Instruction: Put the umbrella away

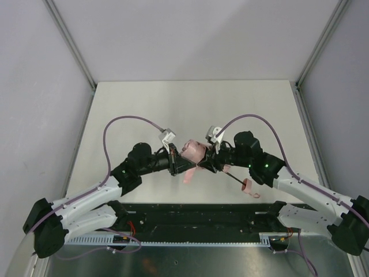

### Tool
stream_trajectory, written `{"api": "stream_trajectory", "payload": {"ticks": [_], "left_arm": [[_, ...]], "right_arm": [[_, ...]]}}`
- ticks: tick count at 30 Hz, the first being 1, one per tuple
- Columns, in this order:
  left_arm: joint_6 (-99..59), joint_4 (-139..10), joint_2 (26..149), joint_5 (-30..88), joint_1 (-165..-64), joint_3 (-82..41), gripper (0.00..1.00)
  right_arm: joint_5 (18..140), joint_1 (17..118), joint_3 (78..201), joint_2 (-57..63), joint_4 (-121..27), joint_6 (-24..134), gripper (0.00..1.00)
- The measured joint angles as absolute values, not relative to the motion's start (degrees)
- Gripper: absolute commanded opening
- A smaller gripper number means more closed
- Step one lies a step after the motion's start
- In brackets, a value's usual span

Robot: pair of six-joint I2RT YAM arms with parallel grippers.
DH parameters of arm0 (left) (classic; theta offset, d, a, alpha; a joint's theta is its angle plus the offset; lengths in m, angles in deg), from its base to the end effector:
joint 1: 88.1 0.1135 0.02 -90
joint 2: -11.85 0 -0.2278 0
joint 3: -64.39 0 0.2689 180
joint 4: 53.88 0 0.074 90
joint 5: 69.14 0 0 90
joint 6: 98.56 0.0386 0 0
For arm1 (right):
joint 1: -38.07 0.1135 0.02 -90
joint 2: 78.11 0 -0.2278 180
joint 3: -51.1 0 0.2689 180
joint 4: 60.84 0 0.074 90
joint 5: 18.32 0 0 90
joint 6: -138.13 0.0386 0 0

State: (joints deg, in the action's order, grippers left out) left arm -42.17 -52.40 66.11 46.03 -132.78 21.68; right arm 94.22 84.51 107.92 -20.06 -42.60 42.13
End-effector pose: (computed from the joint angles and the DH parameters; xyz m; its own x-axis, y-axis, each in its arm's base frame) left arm 0.1717 -0.1928 0.2255 -0.6206 -0.0908 -0.7788 0.7092 0.3588 -0.6069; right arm 0.1765 0.2071 0.2645 -0.1324 -0.2794 -0.9510 -0.9373 0.3473 0.0285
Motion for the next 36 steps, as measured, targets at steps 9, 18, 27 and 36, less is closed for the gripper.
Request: {"api": "stream_trajectory", "payload": {"ticks": [9,18,27,36], "left_arm": [[-41.97,-46.20,59.75,44.45,-133.72,29.52,0.00],[-42.02,-46.33,58.18,41.37,-133.99,33.04,0.00],[-42.19,-44.95,61.06,40.72,-134.10,33.11,0.21],[-47.39,-48.65,54.46,39.27,-131.87,40.06,0.87]], "right_arm": [[89.13,85.62,107.22,-24.89,-40.92,42.09,0.00],[81.28,92.51,106.61,-27.54,-41.05,37.13,0.00],[67.25,102.12,106.34,-27.54,-40.98,27.58,0.00],[56.74,104.00,106.32,-26.97,-43.98,22.35,0.00]]}}
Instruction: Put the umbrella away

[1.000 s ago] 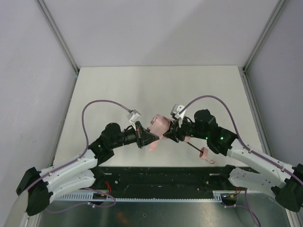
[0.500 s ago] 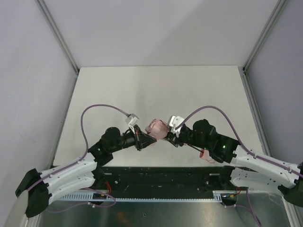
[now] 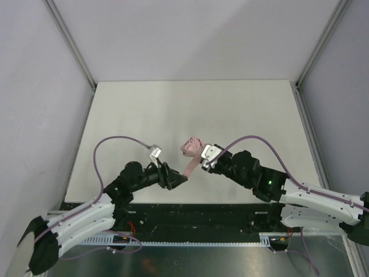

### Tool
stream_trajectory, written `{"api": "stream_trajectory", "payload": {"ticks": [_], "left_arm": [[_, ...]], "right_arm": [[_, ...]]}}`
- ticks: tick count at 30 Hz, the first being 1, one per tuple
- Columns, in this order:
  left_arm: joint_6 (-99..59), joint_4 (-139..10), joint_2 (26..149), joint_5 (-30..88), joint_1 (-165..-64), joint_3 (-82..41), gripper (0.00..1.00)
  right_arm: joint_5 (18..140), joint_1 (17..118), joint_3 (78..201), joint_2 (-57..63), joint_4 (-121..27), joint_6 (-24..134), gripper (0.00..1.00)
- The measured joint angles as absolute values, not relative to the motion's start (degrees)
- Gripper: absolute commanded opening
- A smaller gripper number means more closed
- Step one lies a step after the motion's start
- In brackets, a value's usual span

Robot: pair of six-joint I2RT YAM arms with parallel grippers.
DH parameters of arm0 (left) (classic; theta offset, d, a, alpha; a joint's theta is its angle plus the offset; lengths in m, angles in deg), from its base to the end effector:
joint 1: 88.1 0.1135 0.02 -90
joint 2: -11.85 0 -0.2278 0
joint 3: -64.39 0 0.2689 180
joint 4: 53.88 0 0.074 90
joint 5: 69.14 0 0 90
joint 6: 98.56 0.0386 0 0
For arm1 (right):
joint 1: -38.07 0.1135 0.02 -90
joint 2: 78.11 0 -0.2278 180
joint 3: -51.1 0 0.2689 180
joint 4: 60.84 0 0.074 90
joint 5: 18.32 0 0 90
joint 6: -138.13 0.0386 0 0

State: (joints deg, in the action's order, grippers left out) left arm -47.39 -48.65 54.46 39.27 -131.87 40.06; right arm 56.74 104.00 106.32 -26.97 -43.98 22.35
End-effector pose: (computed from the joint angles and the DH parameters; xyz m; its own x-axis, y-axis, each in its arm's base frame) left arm 0.1471 -0.1578 0.1584 -0.6779 -0.1745 -0.7142 0.5821 0.4659 -0.6664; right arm 0.1126 0.2277 0.2854 0.2578 -0.4531 -0.8534 -0.7413 0.4737 -0.4755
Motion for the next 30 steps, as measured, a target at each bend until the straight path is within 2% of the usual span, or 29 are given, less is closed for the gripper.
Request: {"api": "stream_trajectory", "payload": {"ticks": [1,3,7,11,16,23,30], "left_arm": [[-48.03,-49.67,52.27,39.58,-130.90,40.39,0.93],[-49.21,-51.14,47.58,41.09,-128.65,40.36,0.98],[-49.75,-56.99,40.54,43.58,-125.46,36.47,0.99],[-51.35,-62.17,39.71,43.69,-124.78,26.66,0.99],[-61.88,-62.94,47.95,43.80,-124.65,16.74,0.99],[-79.59,-64.38,66.07,47.45,-124.54,12.30,0.99],[-93.05,-63.22,68.16,47.60,-124.72,12.30,0.97]], "right_arm": [[55.97,103.50,106.32,-26.49,-44.46,21.92,0.00],[55.25,101.69,106.32,-25.09,-45.38,21.30,0.00],[53.94,97.49,106.32,-21.88,-46.60,20.96,0.00],[53.50,95.13,106.32,-19.58,-46.95,20.98,0.00],[53.72,94.56,106.32,-19.19,-47.56,21.09,0.00],[54.09,94.85,106.32,-17.88,-48.31,21.11,0.00],[54.07,96.33,106.34,-16.92,-48.31,21.09,0.00]]}}
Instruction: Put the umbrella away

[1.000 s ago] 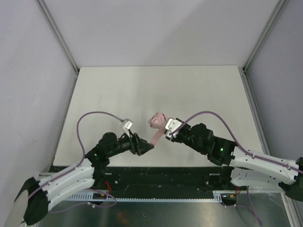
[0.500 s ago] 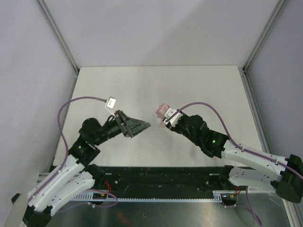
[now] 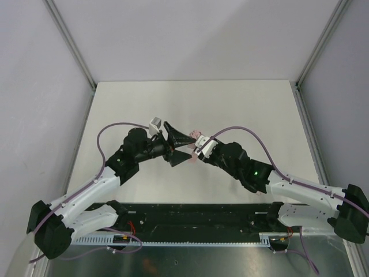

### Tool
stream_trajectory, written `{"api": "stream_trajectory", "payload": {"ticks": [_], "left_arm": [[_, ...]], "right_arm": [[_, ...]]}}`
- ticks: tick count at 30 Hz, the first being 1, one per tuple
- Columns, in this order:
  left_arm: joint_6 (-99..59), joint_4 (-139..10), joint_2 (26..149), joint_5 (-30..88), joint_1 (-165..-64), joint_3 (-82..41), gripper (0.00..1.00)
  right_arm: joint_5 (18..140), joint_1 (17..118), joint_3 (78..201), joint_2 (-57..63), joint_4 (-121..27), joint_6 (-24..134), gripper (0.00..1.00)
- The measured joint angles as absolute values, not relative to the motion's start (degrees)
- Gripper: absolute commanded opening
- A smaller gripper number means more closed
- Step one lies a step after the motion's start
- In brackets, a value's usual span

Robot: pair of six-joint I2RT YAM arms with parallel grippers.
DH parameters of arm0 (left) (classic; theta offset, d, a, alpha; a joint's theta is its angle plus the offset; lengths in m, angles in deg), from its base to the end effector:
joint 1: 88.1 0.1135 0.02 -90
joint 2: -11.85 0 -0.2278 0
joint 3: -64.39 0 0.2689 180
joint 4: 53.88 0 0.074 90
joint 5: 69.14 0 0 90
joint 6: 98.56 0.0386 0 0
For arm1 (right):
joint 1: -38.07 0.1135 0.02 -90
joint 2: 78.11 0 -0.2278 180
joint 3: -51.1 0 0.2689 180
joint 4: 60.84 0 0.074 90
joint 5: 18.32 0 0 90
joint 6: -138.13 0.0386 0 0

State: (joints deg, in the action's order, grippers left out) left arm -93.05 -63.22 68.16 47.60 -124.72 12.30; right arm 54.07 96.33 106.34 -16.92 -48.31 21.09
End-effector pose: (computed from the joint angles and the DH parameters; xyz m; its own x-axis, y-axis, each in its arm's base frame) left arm 0.2041 -0.1734 0.2578 -0.8978 -0.4403 0.0117 -0.1025 0.1830 -0.9778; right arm 0.1587 0.2343 0.2501 0.1514 -0.5790 -0.8012 -0.6633 0.5414 -0.5166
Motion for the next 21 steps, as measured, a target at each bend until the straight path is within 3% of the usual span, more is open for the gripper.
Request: {"api": "stream_trajectory", "payload": {"ticks": [9,18,21], "left_arm": [[-101.49,-61.96,72.10,46.42,-125.75,12.28,0.71],[-104.66,-61.43,72.99,43.86,-125.86,12.34,0.53],[-104.77,-61.37,73.15,43.49,-125.86,12.39,0.52]], "right_arm": [[53.85,98.21,106.45,-16.59,-48.35,21.06,0.00],[52.52,99.98,106.72,-16.59,-48.41,21.02,0.00],[52.11,100.16,106.74,-16.59,-48.39,21.04,0.00]]}}
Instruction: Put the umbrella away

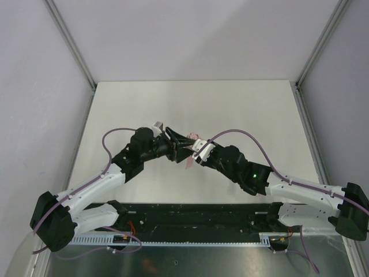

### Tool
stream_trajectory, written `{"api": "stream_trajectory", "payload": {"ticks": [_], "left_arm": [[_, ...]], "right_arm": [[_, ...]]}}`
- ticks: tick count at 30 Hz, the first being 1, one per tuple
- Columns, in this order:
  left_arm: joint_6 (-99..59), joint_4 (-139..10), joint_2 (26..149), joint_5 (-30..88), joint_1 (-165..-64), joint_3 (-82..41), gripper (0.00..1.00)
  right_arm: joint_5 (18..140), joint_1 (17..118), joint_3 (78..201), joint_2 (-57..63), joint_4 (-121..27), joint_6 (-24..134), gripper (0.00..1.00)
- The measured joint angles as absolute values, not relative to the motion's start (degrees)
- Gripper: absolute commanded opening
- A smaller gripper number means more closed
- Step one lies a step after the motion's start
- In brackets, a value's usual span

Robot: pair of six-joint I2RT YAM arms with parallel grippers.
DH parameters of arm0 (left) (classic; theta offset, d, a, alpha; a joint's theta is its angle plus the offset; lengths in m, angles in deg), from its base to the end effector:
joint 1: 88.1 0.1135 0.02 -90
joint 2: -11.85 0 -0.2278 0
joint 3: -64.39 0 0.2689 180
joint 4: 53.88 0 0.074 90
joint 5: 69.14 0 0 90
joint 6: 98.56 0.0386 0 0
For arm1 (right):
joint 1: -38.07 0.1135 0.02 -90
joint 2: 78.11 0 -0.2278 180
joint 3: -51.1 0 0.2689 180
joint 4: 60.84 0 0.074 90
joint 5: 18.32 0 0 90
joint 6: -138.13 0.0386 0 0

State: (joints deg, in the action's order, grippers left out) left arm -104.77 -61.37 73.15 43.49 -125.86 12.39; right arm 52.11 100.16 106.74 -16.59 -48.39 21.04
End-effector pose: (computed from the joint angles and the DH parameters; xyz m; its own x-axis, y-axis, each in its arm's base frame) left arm 0.2130 -0.1838 0.2382 -0.8267 -0.5203 0.2141 -0.3197 0.1213 -0.9397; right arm 0.1442 0.2446 0.2515 0.1803 -0.5762 -0.7971 -0.6758 0.5163 -0.5261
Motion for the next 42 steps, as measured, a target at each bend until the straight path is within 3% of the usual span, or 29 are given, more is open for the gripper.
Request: {"api": "stream_trajectory", "payload": {"ticks": [10,27,33,36,42], "left_arm": [[-104.51,-60.91,73.72,43.29,-125.86,13.06,0.65],[-101.90,-59.97,73.59,43.56,-125.86,14.86,0.69],[-100.64,-58.17,73.50,43.53,-125.79,16.15,0.81],[-100.48,-57.87,73.41,42.29,-125.29,16.47,0.78],[-99.68,-56.08,73.21,37.87,-122.88,18.55,0.58]], "right_arm": [[50.82,101.58,106.76,-16.72,-47.65,21.09,0.00],[49.72,104.27,106.76,-17.33,-45.20,22.27,0.00],[51.43,104.35,106.76,-17.31,-44.92,23.47,0.00],[54.31,105.14,106.78,-17.31,-45.22,23.60,0.00],[62.36,107.78,107.72,-17.31,-46.49,23.97,0.00]]}}
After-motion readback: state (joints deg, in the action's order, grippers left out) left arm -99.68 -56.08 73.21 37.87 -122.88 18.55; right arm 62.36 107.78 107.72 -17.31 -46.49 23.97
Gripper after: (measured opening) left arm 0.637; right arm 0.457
